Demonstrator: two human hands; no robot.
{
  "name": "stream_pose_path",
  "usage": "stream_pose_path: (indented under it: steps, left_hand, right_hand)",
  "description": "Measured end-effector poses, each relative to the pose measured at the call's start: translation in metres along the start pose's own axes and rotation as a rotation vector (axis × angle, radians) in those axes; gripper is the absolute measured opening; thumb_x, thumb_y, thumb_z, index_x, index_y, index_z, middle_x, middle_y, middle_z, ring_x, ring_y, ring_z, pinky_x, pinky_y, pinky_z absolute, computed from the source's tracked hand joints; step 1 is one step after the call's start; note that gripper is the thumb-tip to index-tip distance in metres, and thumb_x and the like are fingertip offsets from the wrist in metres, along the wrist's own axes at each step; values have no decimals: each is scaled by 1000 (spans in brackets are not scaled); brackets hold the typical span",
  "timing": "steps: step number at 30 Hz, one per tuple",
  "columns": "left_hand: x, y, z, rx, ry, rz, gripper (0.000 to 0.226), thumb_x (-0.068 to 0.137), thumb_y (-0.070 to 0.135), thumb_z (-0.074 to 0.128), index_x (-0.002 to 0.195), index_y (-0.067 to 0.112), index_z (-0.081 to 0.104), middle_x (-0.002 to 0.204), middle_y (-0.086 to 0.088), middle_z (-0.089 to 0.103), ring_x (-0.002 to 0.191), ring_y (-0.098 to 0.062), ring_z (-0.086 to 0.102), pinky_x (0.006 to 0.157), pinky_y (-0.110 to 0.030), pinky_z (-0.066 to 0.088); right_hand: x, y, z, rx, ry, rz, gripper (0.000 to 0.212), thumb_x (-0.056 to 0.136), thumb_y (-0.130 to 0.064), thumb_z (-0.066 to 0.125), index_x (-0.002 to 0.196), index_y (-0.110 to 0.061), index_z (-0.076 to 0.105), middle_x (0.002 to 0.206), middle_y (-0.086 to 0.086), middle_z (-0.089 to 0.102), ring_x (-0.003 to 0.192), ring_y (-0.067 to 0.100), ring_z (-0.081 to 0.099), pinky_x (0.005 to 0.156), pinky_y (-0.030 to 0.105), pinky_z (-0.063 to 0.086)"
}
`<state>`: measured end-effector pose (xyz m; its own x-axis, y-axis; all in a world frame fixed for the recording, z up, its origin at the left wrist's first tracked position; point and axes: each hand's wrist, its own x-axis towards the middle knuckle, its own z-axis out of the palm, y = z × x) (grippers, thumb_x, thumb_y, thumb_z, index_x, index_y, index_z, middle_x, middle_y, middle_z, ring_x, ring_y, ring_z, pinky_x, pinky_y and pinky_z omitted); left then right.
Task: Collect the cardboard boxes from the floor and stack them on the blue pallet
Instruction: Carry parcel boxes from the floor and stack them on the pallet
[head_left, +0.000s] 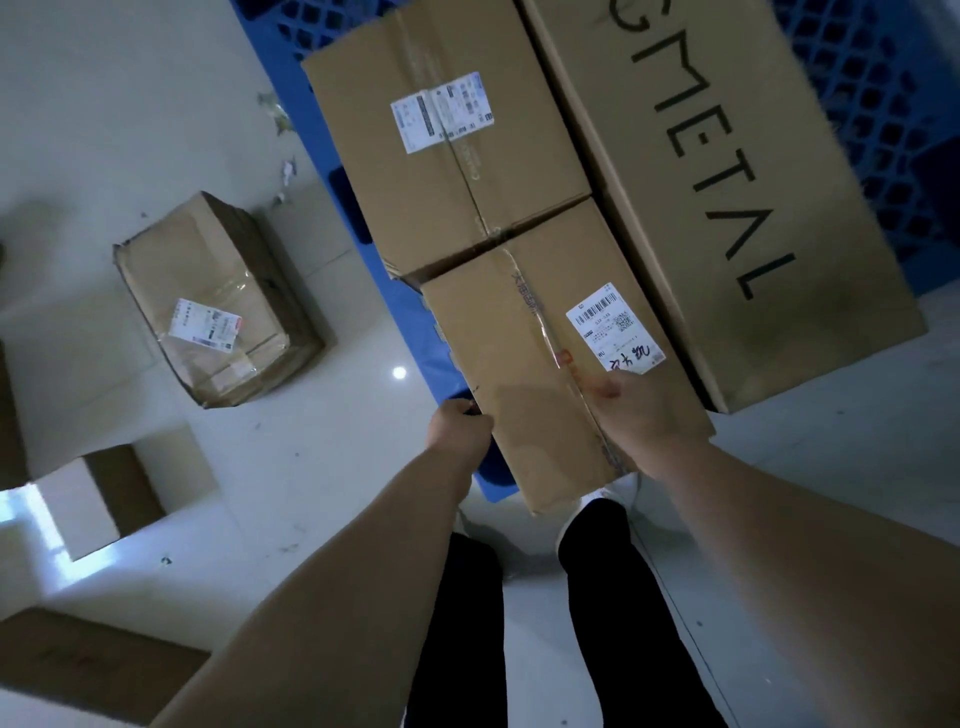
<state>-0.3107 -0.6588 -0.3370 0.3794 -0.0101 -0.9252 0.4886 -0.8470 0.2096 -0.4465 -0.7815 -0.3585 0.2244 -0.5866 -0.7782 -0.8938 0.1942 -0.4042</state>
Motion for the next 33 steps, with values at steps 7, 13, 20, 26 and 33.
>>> stream_pose_path:
  steps: [7, 13, 20, 26, 33]
  left_hand:
    - [-71, 3, -89, -92, -30, 60, 36, 94, 9, 54, 128, 17, 55, 115, -9, 61, 98, -23, 58, 84, -38, 49]
    - [-126, -13, -162, -152, -52, 104, 31, 95, 10, 54, 125, 16, 58, 111, -6, 62, 96, -19, 60, 81, -35, 49]
    - [-181, -44, -235, -235, 2, 204, 24, 96, 9, 51, 117, 16, 60, 107, -5, 61, 95, -20, 59, 85, -37, 47]
    - [-223, -79, -258, -370, 52, 257, 30, 96, 7, 52, 123, 15, 61, 108, -4, 62, 95, -19, 61, 81, -35, 48]
    - [-282, -140, -246, -481, 118, 263, 20, 96, 8, 51, 110, 15, 63, 105, -5, 60, 95, -21, 59, 88, -39, 49]
  right_hand:
    - [-77, -44, 5, 176, 4, 0, 17, 90, -23, 55, 93, -18, 70, 79, 3, 70, 77, 22, 64, 72, 33, 52]
    - [-144, -85, 3, 284, 16, -43, 13, 89, -13, 57, 91, -13, 70, 80, 1, 69, 82, 19, 65, 71, 28, 48]
    - [-223, -128, 16, 227, 0, -118, 19, 87, -11, 57, 85, -27, 66, 83, -6, 69, 91, 18, 68, 68, 24, 45]
    - [-279, -148, 27, 107, -63, -265, 17, 93, -10, 53, 92, -22, 64, 90, -3, 69, 84, 12, 67, 62, 17, 44]
    - [-330, -129, 35, -21, -136, -393, 19, 93, -9, 52, 100, -18, 67, 96, 0, 70, 89, 14, 67, 71, 22, 50]
